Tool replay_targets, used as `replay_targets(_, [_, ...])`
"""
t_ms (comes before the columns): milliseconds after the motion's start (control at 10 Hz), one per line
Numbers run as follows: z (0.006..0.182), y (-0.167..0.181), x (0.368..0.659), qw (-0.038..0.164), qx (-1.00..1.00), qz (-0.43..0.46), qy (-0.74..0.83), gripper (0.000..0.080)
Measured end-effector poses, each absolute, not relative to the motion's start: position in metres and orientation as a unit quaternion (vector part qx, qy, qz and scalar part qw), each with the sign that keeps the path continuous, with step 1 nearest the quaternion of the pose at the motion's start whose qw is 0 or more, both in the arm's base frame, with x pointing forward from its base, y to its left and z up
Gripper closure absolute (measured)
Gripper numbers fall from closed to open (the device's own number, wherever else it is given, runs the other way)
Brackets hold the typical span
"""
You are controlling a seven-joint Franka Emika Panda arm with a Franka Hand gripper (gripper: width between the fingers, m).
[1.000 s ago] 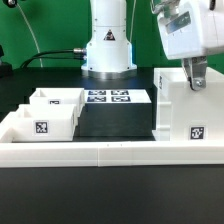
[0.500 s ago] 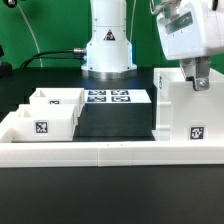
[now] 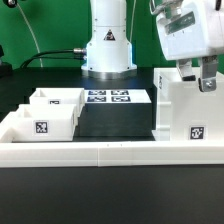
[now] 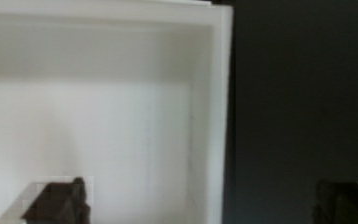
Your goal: Assemble drawer
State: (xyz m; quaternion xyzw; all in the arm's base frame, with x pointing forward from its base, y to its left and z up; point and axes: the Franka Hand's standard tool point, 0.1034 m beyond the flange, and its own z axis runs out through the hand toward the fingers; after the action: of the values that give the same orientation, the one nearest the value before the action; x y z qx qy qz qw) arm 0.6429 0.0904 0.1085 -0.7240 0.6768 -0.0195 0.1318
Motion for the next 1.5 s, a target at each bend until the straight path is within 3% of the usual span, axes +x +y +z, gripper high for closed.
replay_targets(200, [0.111,0.089,0.643,0.132,-0.741,-0.022,0.658,0.015])
replay_targets(700, [0.157,0.063,0.637,0.165,-0.802,-0.049,0.573,0.015])
replay_targets(900, [0.154,0.066,0.636,0.163,-0.806,-0.048,0.567,0.015])
replay_targets(1000, [0.153,0.064,0.635,0.156,-0.844,-0.058,0.51,0.015])
replay_targets(1300, [0.147,0.046,0.627,0.109,-0.953,-0.075,0.271,0.015])
replay_targets(1500, [0.145,0.025,0.622,0.102,-0.977,-0.076,0.17,0.015])
